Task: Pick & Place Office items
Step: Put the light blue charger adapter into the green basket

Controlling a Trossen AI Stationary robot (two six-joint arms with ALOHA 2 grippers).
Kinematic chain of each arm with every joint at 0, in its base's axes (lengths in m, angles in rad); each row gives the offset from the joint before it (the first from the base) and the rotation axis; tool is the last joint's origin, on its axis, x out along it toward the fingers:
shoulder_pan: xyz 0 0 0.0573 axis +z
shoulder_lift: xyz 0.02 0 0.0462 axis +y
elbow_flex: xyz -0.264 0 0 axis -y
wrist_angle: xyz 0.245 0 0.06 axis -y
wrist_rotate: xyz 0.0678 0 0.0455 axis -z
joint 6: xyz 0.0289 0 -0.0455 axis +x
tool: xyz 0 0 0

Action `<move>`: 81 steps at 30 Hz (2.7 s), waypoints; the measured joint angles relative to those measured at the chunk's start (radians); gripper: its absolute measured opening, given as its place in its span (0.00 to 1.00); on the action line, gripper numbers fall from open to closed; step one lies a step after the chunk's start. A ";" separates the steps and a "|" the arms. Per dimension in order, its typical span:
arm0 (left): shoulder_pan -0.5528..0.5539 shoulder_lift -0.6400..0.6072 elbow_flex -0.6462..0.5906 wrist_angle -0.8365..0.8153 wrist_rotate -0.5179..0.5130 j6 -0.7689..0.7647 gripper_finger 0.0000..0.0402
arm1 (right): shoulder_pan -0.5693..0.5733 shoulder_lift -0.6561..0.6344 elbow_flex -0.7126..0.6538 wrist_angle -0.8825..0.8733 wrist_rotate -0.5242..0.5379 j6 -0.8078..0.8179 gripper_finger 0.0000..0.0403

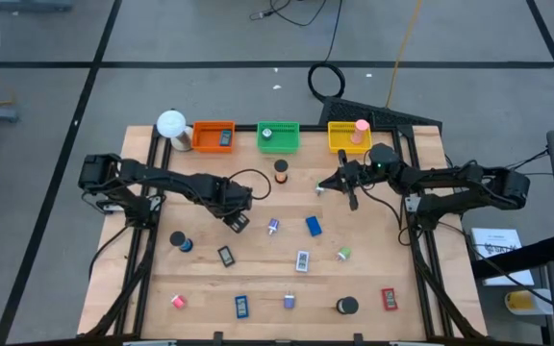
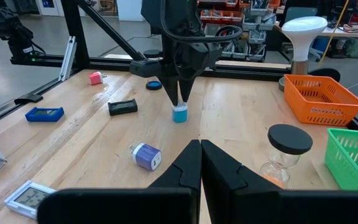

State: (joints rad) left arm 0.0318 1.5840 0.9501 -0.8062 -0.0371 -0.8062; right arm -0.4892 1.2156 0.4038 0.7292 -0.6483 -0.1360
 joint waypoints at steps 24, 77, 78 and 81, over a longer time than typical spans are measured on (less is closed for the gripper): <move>0.042 -0.011 0.033 -0.040 -0.006 0.079 0.05 | 0.000 0.000 0.000 0.000 0.000 -0.007 0.00; 0.627 0.554 0.817 0.022 0.056 0.978 0.00 | 0.000 0.000 0.000 0.030 -0.003 -0.002 0.00; 0.629 0.562 0.817 0.022 0.056 0.978 0.01 | 0.000 0.000 0.000 0.030 -0.004 0.000 0.00; 0.629 0.579 0.817 0.016 0.064 0.972 0.01 | 0.000 0.000 0.000 0.030 -0.004 0.000 0.00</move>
State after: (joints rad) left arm 0.6603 2.1628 1.7672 -0.7897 0.0265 0.1658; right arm -0.4892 1.2156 0.4034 0.7593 -0.6521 -0.1360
